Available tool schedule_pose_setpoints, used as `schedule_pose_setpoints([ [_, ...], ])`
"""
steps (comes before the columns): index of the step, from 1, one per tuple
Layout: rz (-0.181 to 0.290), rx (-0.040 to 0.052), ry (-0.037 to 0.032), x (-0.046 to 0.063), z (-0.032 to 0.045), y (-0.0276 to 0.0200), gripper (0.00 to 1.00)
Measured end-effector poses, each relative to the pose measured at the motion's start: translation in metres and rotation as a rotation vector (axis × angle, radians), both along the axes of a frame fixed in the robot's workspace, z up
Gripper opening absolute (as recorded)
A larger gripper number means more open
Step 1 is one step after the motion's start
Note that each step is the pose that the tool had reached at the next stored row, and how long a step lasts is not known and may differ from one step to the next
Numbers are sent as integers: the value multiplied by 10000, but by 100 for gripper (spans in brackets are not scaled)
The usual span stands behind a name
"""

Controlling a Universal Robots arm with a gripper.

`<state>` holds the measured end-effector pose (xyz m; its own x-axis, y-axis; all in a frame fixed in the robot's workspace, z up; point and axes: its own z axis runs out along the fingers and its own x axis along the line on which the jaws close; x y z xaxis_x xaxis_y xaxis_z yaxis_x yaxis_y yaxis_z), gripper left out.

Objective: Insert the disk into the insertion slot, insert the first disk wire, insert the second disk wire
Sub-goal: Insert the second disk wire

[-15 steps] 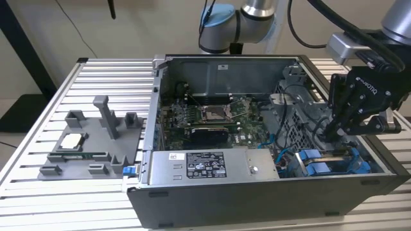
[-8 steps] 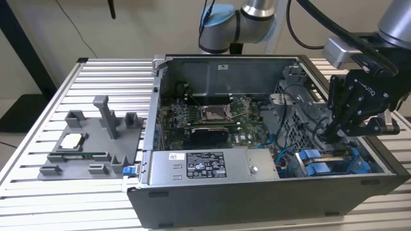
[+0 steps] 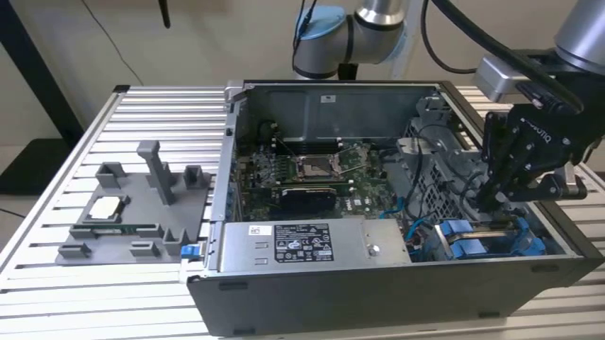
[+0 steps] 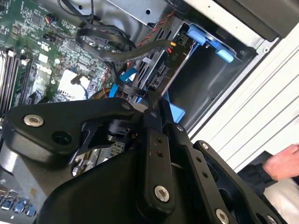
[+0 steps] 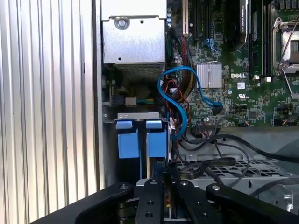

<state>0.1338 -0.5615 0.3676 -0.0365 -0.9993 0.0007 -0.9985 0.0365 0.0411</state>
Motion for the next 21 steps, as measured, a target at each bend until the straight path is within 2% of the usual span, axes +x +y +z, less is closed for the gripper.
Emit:
schedule_pose_setpoints([
  [6,-1,-2,-33,-6,-31,0,16],
  [9,0,-1,-114,-12,-62,0,16],
  [12,0,-1,-277,-18,-98,0,16],
  [16,1,-2,-560,-19,-137,0,16],
  [21,28,4,-813,-19,-169,0,16],
])
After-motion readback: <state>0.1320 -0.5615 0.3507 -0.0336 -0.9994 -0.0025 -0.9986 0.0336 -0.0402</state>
